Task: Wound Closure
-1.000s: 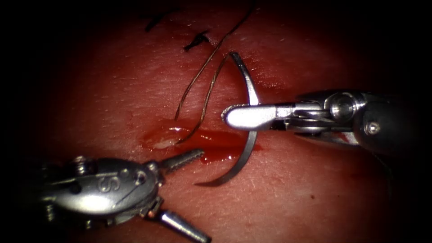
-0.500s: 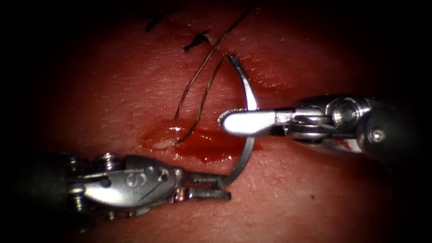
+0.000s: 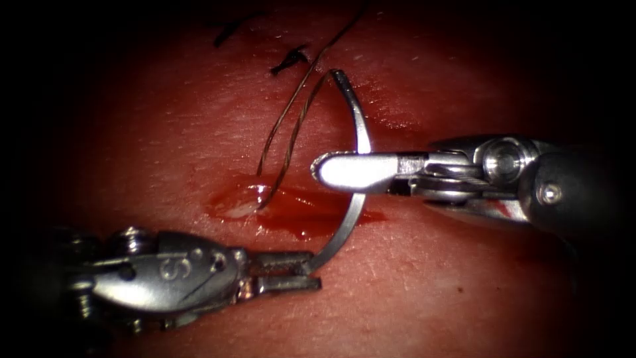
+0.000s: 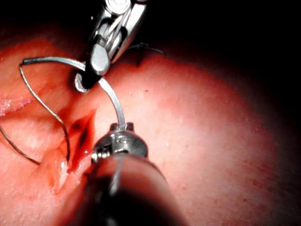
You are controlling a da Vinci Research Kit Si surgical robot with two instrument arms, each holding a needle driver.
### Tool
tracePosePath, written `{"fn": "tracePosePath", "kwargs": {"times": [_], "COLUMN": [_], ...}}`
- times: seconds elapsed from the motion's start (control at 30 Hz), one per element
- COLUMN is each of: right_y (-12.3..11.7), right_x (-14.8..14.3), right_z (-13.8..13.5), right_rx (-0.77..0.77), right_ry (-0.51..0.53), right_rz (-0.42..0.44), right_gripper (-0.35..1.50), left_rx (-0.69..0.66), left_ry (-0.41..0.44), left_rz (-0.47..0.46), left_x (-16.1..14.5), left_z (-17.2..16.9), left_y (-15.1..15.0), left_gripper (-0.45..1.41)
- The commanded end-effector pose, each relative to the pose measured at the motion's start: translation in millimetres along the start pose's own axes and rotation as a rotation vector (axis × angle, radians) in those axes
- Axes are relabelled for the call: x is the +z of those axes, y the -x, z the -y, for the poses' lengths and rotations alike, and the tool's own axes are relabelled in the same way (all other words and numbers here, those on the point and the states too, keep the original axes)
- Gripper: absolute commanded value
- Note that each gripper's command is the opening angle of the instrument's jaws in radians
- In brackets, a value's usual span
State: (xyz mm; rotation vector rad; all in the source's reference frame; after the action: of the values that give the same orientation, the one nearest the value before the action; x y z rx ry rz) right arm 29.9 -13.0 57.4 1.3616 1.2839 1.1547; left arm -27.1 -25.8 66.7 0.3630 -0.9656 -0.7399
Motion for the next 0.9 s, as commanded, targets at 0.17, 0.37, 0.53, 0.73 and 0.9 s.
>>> {"fn": "tracePosePath", "kwargs": {"times": [0.17,0.37,0.53,0.73,0.9], "right_y": [-0.3,-0.1,0.0,0.1,0.0], "right_x": [0.8,0.5,0.9,2.0,2.1], "right_z": [0.4,2.0,2.9,3.7,5.6], "right_rx": [0.003,-0.05,-0.085,-0.165,-0.242], "right_ry": [0.052,0.266,0.399,0.529,0.588], "right_rz": [-0.048,-0.022,-0.044,-0.064,-0.073], "right_gripper": [1.31,1.31,1.28,1.25,1.23], "left_rx": [0.103,0.212,0.314,0.428,0.529], "left_ry": [0.129,0.247,0.338,0.452,0.588], "left_rz": [-0.024,-0.064,-0.111,-0.184,-0.29], "left_x": [0.1,-0.2,-0.3,-0.4,-0.9], "left_z": [0.3,1.2,2.1,3.2,4.3], "left_y": [0.5,0.8,0.7,0.6,0.5], "left_gripper": [-0.45,-0.45,-0.45,-0.45,-0.45]}}
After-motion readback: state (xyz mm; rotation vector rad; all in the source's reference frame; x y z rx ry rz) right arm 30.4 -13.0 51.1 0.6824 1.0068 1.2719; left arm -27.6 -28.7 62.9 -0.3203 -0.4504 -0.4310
